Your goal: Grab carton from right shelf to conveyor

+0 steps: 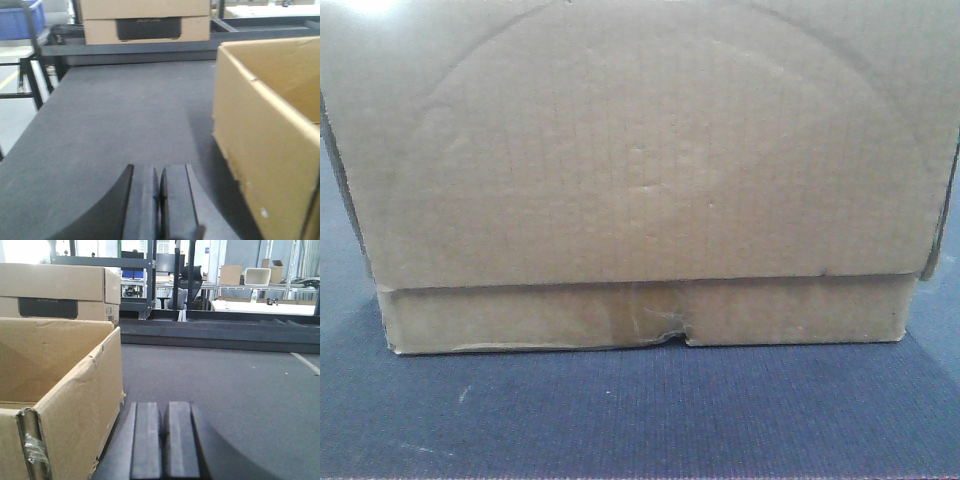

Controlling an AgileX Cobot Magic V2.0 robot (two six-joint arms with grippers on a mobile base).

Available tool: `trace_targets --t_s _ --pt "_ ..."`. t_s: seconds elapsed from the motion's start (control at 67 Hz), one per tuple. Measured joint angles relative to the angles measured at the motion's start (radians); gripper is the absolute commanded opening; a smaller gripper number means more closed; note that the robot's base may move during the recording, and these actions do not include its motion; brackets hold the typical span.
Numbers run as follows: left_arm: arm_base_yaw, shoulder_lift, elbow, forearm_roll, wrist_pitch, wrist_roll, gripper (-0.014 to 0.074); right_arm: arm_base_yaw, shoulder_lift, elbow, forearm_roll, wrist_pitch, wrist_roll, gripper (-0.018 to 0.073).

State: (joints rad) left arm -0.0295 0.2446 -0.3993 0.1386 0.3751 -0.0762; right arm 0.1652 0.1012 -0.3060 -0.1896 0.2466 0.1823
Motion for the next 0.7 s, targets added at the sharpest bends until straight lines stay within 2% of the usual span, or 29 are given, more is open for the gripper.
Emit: trace_targets --t_s 0.134,0.209,0.358,0.701 --pt "0.081 -0.066 0.112 -0.053 -0.081 0.038 0.0015 0.0 0.0 0.0 0.0 0.0 0.0 -0.0069" --pt "0.115 -0.113 0.198 -0.077 -0.161 0.058 0.0015 0.0 0.0 0.0 0.0 0.0 0.0 -0.0069" --pt "0.13 -0.218 0.374 -0.091 -0.302 0.067 0.0015 0.0 0.0 0.0 0.0 0.0 0.0 -0.0069" --pt "0.13 -0.239 0.4 -0.093 -0.283 0.076 0.0015 0.0 0.0 0.005 0.0 -0.002 0.0 -0.0069"
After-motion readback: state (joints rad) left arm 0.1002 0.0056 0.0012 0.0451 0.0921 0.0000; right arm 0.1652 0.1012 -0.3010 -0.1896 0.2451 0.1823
